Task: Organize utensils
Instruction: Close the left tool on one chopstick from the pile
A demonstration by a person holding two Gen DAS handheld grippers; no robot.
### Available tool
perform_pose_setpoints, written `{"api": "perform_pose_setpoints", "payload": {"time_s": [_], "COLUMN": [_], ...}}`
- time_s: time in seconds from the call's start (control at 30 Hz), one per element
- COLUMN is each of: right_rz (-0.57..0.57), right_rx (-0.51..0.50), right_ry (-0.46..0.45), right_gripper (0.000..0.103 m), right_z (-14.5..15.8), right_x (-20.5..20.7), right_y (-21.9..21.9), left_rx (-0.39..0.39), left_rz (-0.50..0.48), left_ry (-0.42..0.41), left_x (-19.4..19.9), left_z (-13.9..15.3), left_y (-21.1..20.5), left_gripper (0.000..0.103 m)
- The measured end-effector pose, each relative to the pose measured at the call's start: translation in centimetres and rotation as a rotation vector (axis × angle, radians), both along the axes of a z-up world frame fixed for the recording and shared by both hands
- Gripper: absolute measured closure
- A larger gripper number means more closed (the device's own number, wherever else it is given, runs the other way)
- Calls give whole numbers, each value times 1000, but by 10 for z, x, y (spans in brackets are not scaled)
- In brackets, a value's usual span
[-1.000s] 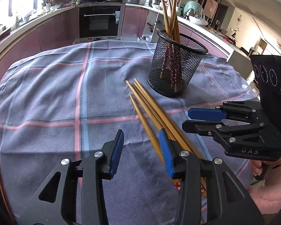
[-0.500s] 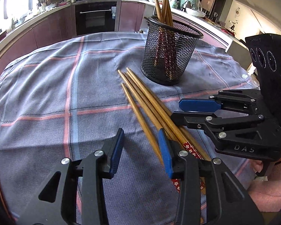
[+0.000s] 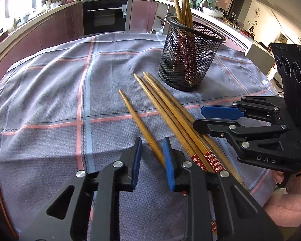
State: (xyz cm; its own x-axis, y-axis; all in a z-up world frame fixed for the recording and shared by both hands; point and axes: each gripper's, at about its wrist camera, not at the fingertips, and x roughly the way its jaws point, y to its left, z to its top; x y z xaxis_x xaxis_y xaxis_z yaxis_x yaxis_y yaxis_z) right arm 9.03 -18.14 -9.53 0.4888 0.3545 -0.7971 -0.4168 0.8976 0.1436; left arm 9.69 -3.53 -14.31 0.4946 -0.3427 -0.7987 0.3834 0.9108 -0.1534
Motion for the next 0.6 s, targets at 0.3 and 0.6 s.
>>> {"api": "perform_pose_setpoints", "payload": {"time_s": [0.3, 0.6], "right_rz": [3, -31], "right_rx": [-38, -36], "right_ry": [-17, -22], "right_gripper": [81, 94], "right_z": [-3, -3], "right_x": [6, 9], "right_y": [14, 13], "left_rx": [-7, -31], "left_rz": [6, 73], "left_ry": [3, 35], "left_x": [5, 10], "left_z": [-1, -1], "left_y": [-1, 8], "left_gripper": [80, 91]}}
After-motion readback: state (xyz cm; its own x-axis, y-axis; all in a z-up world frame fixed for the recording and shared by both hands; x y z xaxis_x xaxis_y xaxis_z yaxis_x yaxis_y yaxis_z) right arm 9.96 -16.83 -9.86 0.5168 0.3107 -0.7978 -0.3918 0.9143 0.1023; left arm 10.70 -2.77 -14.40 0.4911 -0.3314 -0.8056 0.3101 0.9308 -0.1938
